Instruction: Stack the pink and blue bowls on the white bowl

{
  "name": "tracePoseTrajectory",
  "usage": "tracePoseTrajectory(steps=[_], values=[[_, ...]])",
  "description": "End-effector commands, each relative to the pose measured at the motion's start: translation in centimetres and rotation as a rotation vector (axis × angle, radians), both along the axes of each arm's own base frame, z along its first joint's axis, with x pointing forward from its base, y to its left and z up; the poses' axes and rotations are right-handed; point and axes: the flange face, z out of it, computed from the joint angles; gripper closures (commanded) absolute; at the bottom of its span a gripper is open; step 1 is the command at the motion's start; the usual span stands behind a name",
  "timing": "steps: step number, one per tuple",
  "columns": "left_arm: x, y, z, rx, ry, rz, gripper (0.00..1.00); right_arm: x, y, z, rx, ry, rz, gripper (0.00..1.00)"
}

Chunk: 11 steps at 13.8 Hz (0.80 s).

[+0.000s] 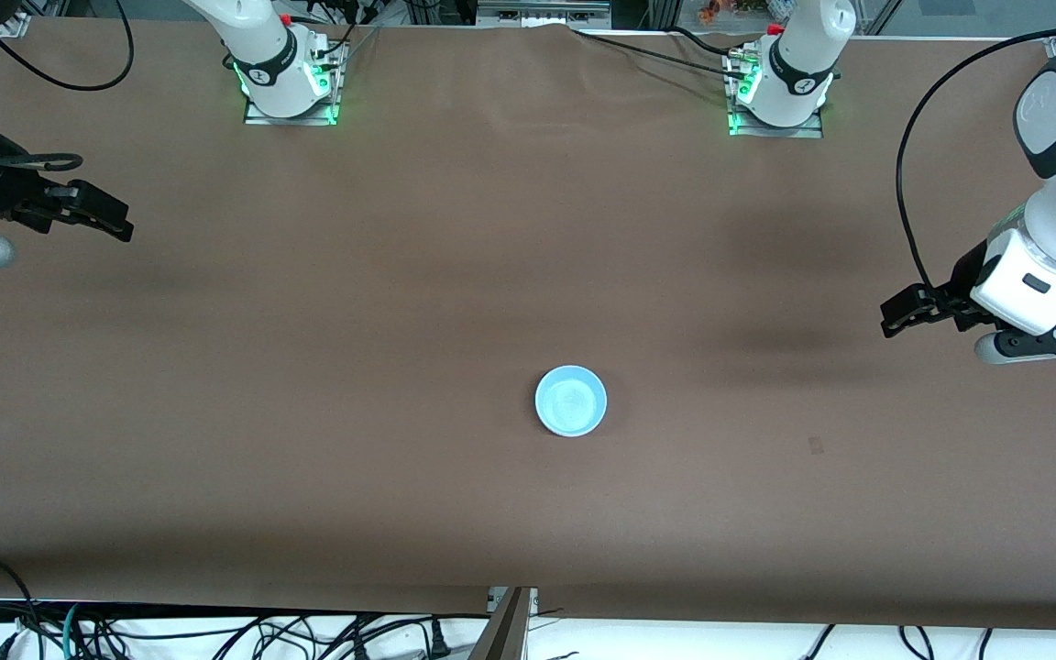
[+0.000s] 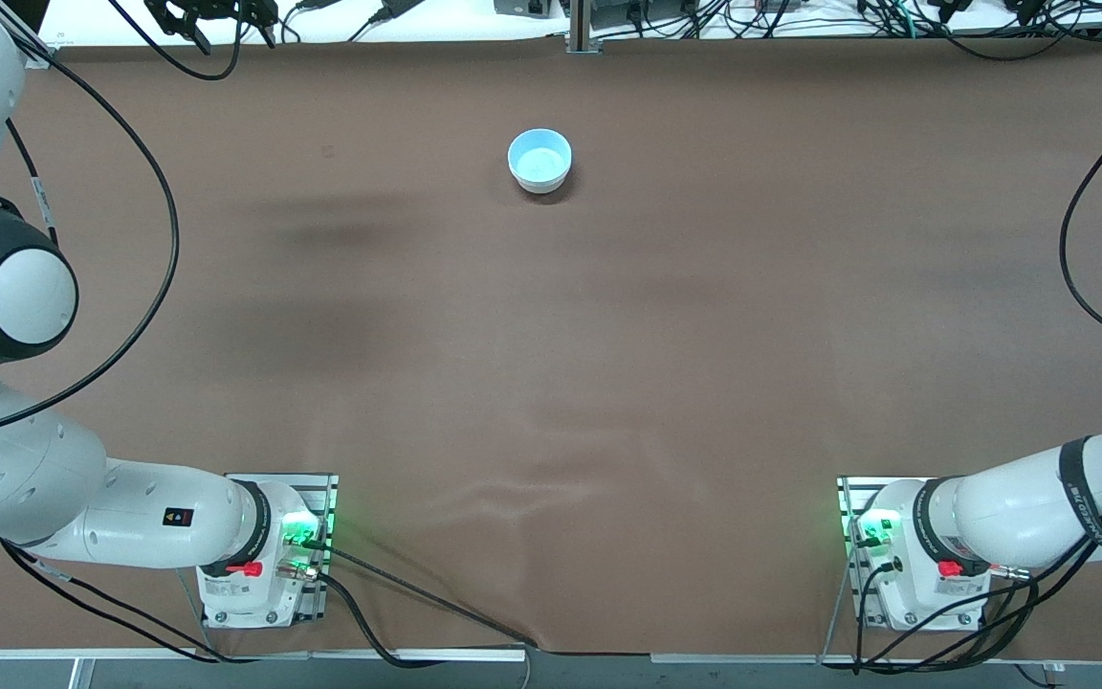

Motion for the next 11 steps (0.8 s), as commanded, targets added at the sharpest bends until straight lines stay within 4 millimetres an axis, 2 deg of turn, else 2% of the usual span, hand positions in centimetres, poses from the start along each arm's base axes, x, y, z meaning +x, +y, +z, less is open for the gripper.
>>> tracePoseTrajectory(steps=[1,5,11], values=[[-0.1,-0.1,0.0,-0.015,-0.007,-0.013,0.00,-0.1,-0.1,0.2,0.017,0.005,0.012,0.00],[0.2,-0.3,0.0,-0.014,-0.008,-0.005,0.00,-0.1,-0.3,0.2,0.017,0.005,0.009,0.00],[1.0,-0.4,1.3,-0.001,-0.038,-0.015,0.00,-0.1,-0.2,0.2,0.017,0.005,0.010,0.00]])
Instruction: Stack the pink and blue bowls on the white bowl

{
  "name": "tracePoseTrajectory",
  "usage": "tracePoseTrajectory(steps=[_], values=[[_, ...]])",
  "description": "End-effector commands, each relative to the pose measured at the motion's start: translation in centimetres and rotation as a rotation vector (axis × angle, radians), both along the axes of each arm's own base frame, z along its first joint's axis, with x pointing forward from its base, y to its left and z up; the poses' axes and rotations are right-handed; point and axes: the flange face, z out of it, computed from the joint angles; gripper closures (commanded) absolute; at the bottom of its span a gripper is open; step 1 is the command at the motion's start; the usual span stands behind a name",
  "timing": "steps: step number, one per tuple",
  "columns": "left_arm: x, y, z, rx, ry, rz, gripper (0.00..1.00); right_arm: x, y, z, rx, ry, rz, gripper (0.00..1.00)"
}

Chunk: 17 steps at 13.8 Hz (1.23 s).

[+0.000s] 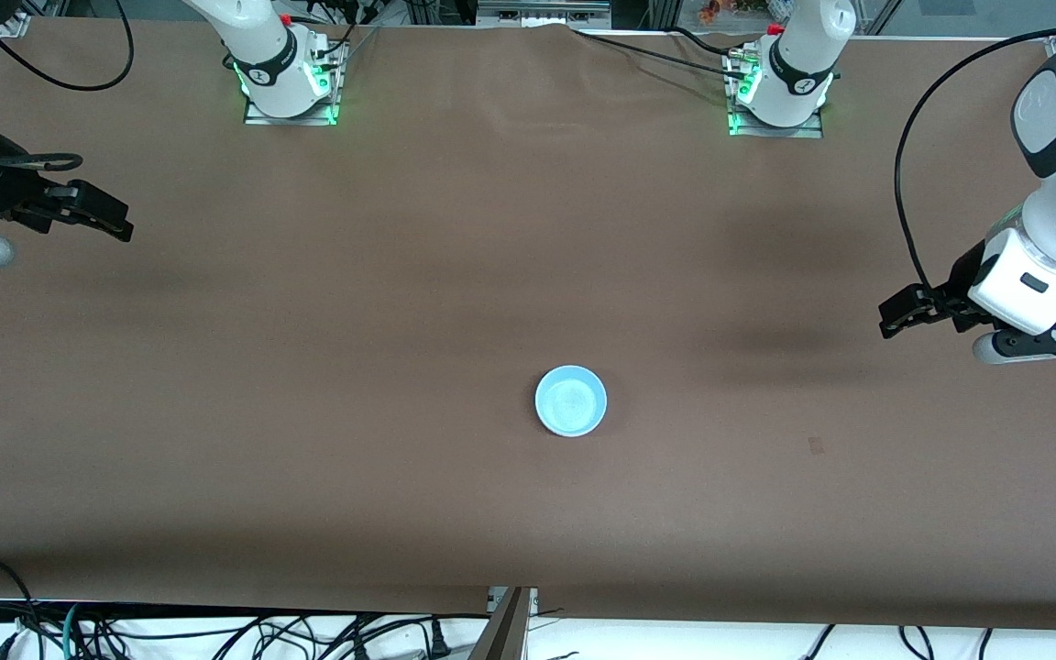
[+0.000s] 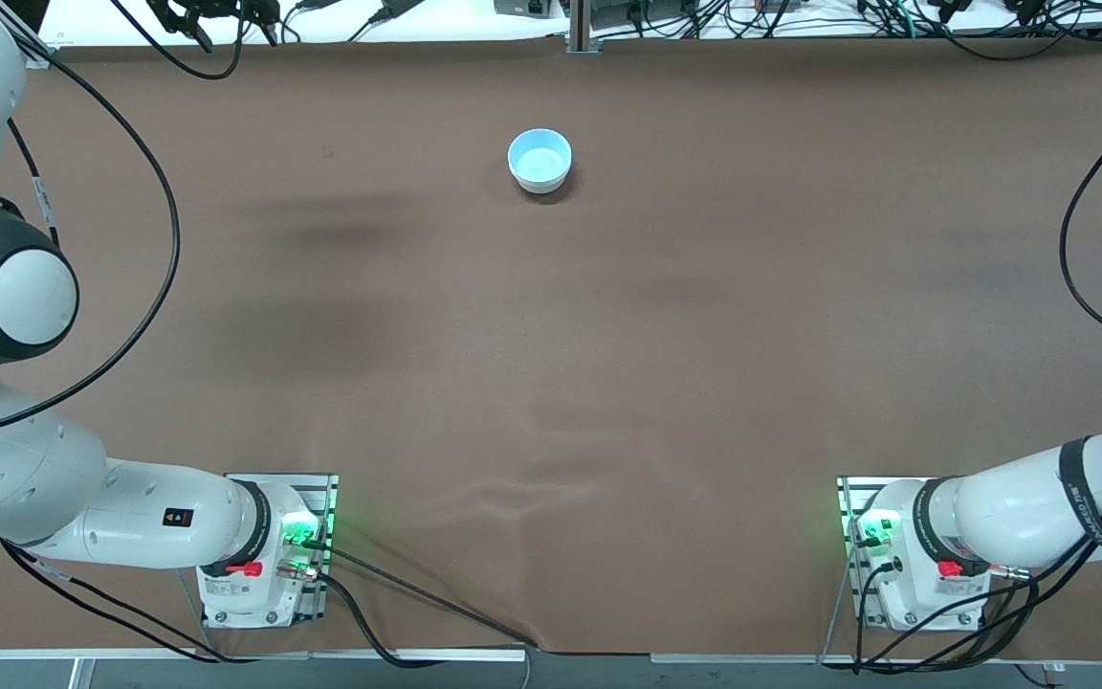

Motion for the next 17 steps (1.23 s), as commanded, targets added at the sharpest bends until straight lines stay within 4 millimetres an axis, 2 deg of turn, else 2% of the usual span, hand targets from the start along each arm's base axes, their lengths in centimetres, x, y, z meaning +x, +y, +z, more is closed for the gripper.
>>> tracePoseTrajectory(steps=[1,5,11,17], values=[[1.3,-0.2,1.1,-0.002,-0.027,-0.009,0.00,-0.1,-0.2,0.2,0.017,0.005,0.009,0.00],[1.4,0.2,2.4,-0.015,-0.034,-0.001,0.00,-0.1,-0.1,0.2,0.017,0.005,0.011,0.00],[1.3,-0.9,3.9,-0.018,-0.041,-0.019,0.00,-0.1,-0.2,0.2,0.017,0.005,0.009,0.00],[1.0,-2.2,4.0,-0.082,-0.027,-0.029,0.00,-0.1,-0.1,0.3,0.017,0.003,0.011,0.00]])
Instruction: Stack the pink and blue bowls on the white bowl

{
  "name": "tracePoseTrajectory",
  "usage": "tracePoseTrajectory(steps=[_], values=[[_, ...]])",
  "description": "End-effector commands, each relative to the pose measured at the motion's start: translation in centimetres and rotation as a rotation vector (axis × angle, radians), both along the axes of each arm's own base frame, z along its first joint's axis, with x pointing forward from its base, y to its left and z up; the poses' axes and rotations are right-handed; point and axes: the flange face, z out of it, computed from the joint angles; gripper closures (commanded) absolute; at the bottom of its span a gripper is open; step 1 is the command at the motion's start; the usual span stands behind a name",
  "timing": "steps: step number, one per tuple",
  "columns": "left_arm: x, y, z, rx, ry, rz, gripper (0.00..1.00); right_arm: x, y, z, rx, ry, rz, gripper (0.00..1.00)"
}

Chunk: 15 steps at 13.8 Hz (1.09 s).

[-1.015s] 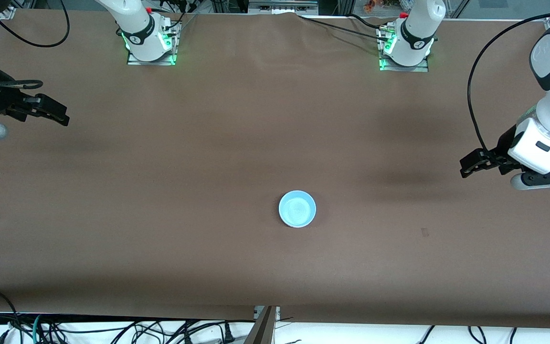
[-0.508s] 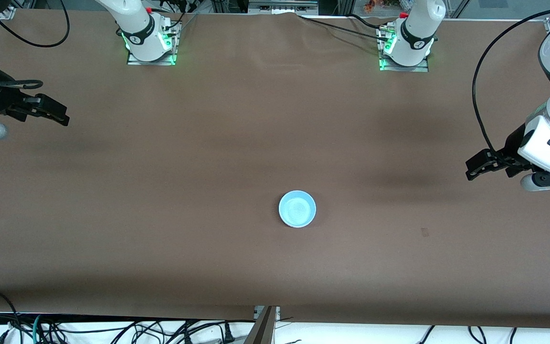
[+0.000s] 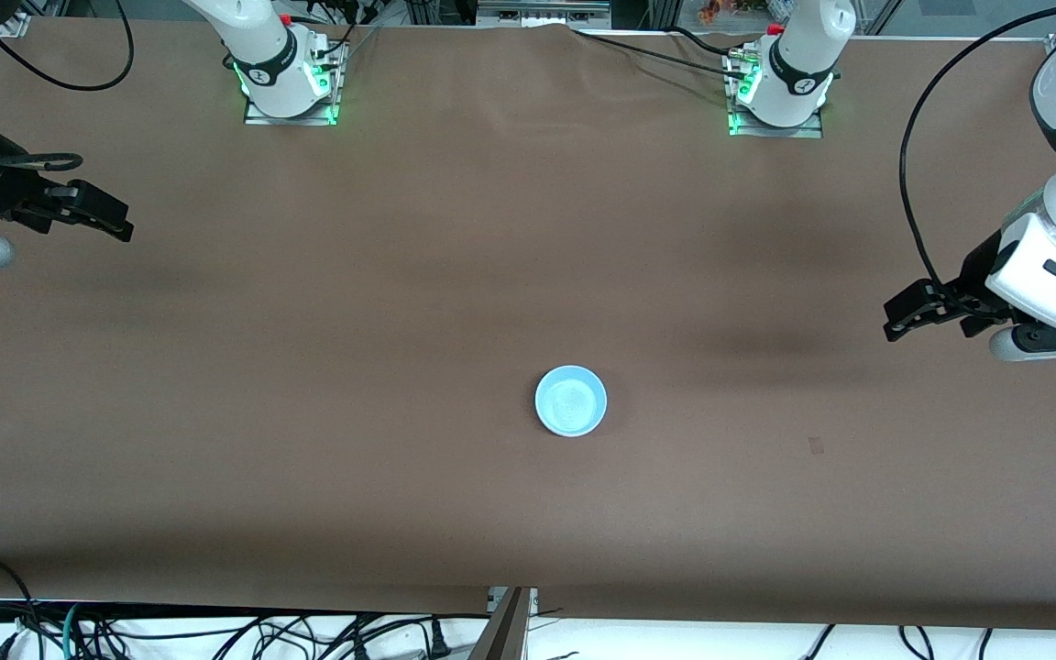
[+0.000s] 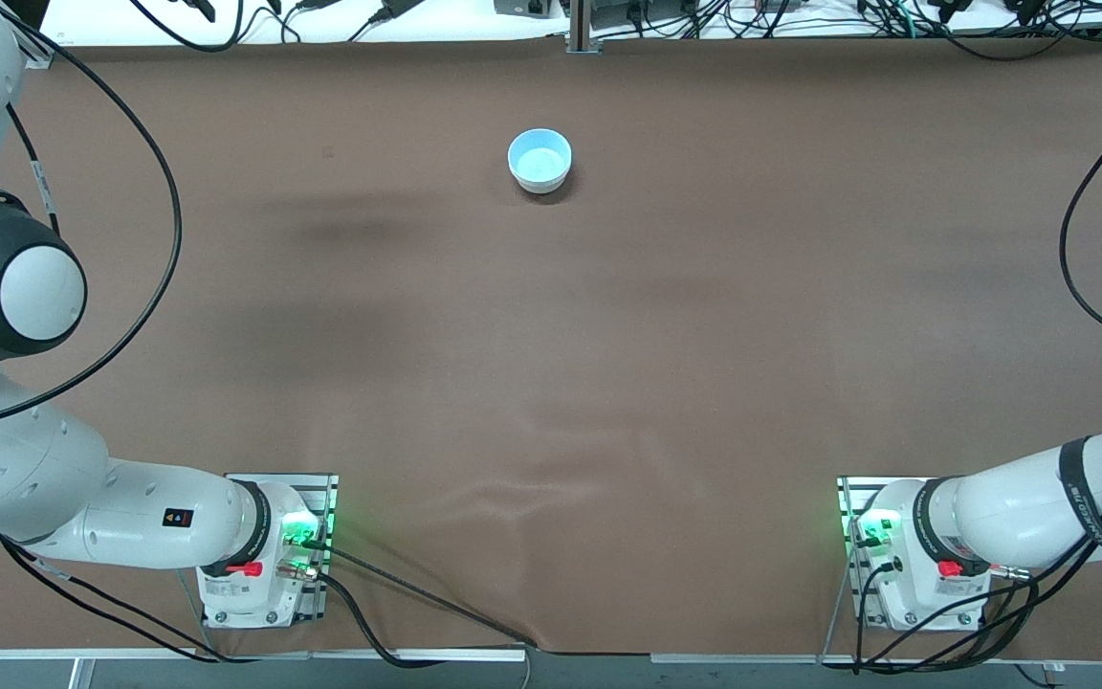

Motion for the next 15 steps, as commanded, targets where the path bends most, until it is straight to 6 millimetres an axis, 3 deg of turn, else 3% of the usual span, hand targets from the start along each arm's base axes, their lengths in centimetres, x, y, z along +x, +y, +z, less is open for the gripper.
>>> tracePoseTrajectory(steps=[1,7,11,15], values=[[0.23,-0.81,0.52,-0.030,0.008,-0.020,0.00,-0.11,-0.09,0.26,0.017,0.003,0.010,0.00],[0.04,-1.49,1.41,-0.029,0.008,-0.040,0.00,-0.04,-0.19,0.31,0.016,-0.003,0.006,0.00],[-0.07,-0.96,1.45,-0.020,0.004,-0.180,0.00,-0.06,-0.11,0.30,0.016,-0.002,0.007,0.00],[0.01,-0.63,1.36,-0.013,0.004,-0.179,0.00,0.01,-0.17,0.35,0.018,-0.008,0.006,0.00]])
